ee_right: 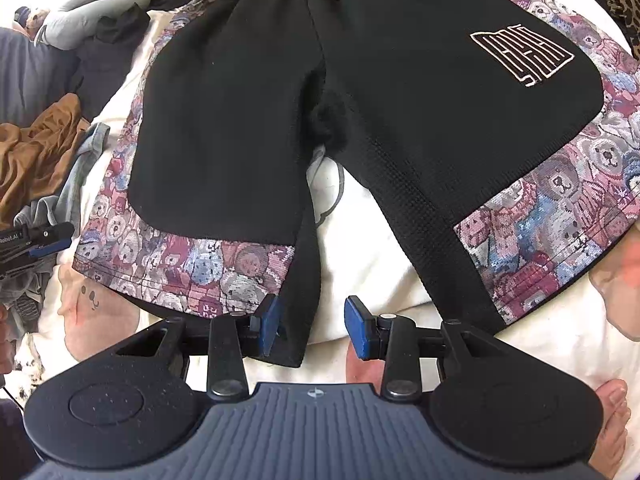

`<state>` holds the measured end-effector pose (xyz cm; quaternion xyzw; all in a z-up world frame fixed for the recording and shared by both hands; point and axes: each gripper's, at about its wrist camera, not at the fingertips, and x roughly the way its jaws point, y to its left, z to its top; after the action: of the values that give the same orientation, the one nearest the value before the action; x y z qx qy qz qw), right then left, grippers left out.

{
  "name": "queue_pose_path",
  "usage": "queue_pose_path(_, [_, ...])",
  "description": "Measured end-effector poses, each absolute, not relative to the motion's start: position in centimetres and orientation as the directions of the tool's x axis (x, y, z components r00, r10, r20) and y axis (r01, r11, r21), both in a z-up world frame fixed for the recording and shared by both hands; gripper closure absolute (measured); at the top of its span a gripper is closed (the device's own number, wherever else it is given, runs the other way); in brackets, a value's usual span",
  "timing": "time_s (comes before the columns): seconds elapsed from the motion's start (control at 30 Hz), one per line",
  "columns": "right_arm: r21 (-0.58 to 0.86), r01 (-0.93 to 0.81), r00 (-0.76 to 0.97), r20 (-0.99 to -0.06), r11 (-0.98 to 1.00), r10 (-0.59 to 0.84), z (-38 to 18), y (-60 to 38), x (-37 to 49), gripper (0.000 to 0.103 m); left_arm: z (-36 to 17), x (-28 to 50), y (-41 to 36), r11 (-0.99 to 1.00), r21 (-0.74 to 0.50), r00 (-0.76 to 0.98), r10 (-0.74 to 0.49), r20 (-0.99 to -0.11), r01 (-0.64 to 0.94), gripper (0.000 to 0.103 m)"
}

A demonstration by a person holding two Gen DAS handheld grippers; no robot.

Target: Fold clothes

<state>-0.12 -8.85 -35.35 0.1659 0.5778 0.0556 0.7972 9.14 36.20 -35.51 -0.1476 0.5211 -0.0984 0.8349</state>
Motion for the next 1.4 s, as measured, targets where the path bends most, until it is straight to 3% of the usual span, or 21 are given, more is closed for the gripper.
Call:
queue_pose_path(0.5, [0.341,0.132,0.338,-0.898,0.931,0.281,-35.6,-9.2,0.2,0.060,-40.3,9.0,36.5,0.950,-0.310,0.401,-0.273,-0.874,-0.030,0.071])
queue_pose_path(0.57, [0.356,0.142,0.342,-0.893,0.924,0.292,-35.9,-9.1,0.6,0.060,-40.4,9.0,36.6,0.950,-0.311,0.397,-0.275,-0.876,-0.028,0.075])
queue_pose_path(0.63, [0.377,0.152,0.344,-0.887,0.914,0.308,-36.2,-9.0,0.9,0.059,-40.3,9.1,36.8,0.948,-0.318,0.379,-0.286,-0.880,-0.025,0.092])
queue_pose_path(0.7, [0.402,0.161,0.340,-0.880,0.901,0.332,-36.7,-8.7,1.2,0.056,-40.0,9.1,36.8,0.944,-0.330,0.361,-0.304,-0.882,-0.013,0.096])
queue_pose_path(0.93, [0.473,0.212,0.303,-0.864,0.855,0.403,-39.0,-7.7,1.4,0.056,-35.1,8.2,37.8,0.936,-0.352,0.408,-0.333,-0.850,0.032,0.097])
queue_pose_path(1.0, [0.503,0.210,0.308,-0.848,0.838,0.432,-39.1,-7.6,1.4,0.076,-33.8,7.9,38.1,0.934,-0.355,0.425,-0.339,-0.839,0.043,0.097])
queue_pose_path(1.03, [0.512,0.208,0.307,-0.843,0.833,0.442,-39.1,-7.6,1.4,0.095,-33.2,7.8,38.2,0.933,-0.357,0.433,-0.342,-0.834,0.050,0.097])
queue_pose_path(1.17, [0.529,0.184,0.296,-0.833,0.828,0.467,-37.9,-7.5,1.3,0.101,-31.0,7.7,38.5,0.932,-0.356,0.456,-0.347,-0.820,0.070,0.097])
queue_pose_path(1.4, [0.578,0.159,0.301,-0.801,0.801,0.518,-35.7,-8.0,1.1,0.102,-29.3,8.5,39.1,0.930,-0.362,0.465,-0.351,-0.813,0.069,0.097])
